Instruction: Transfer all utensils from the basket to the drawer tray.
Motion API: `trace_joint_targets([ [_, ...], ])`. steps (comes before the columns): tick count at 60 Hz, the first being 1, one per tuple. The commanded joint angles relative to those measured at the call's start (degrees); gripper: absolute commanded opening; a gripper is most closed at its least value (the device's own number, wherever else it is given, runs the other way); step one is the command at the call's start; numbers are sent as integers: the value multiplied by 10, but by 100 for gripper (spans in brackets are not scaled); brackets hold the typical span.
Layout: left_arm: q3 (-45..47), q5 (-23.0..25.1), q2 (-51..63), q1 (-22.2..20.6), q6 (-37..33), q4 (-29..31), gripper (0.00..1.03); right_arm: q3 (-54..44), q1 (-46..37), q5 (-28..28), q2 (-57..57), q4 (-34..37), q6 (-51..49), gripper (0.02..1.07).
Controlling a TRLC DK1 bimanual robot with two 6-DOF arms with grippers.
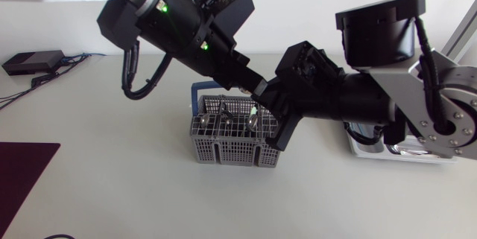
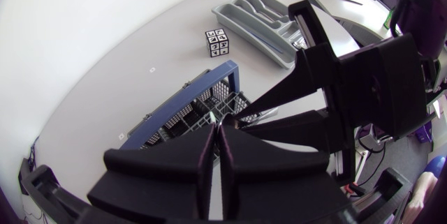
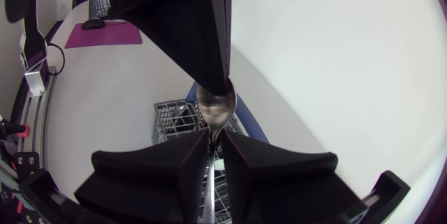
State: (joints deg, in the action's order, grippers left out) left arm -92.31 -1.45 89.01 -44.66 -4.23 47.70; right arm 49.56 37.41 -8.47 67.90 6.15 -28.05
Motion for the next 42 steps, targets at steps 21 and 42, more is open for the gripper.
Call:
trace_joint_targets([
  [21,-38,15,13,9,20,-3,31,4,-4,-25,7,20,-1,7],
  [42,-44,15,-24,41,-3,-59,60,-40,-47,-88,-40,73,-36,7],
])
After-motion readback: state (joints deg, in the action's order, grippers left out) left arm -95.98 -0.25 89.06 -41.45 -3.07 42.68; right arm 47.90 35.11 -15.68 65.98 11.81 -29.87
